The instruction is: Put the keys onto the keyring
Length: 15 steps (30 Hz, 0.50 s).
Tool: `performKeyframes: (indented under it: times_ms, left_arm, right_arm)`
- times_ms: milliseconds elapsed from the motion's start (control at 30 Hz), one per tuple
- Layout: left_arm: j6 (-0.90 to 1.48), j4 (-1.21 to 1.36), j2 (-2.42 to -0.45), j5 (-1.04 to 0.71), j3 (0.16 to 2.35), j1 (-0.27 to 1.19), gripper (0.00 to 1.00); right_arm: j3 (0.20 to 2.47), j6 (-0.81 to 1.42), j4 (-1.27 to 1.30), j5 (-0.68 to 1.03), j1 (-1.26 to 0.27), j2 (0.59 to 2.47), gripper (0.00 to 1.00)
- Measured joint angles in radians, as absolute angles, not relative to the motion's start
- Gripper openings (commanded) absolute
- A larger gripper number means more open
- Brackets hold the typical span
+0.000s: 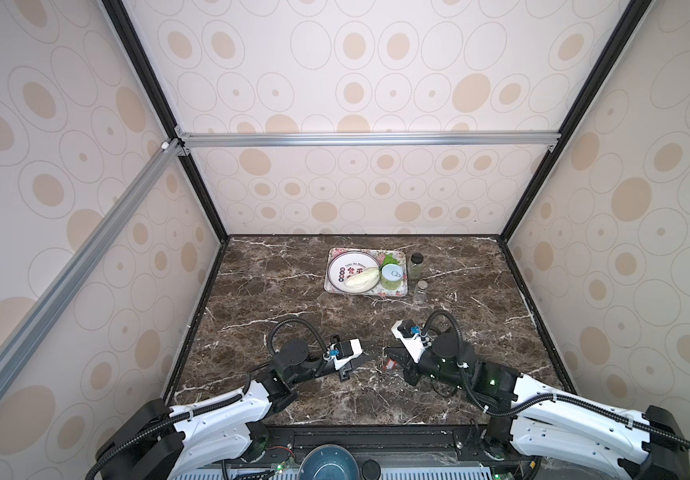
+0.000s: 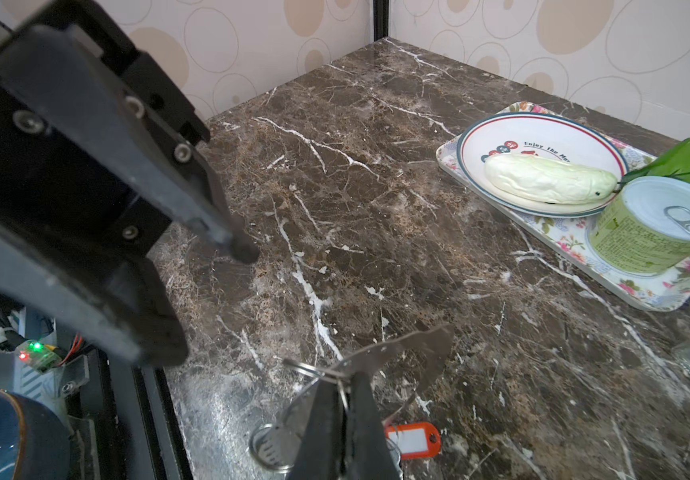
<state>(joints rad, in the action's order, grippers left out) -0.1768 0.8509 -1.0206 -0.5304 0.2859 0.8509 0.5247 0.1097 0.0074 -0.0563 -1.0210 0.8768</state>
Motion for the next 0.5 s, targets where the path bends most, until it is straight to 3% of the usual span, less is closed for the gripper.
performKeyframes:
  times_ms: [500]
  left_arm:
    - [-0.189,0.778,-1.048,-0.553,0.325,0.851,0.28]
  right_arm:
    - [0.527,0.054,-0.009,-0.19,-1.105,0.877,0.0]
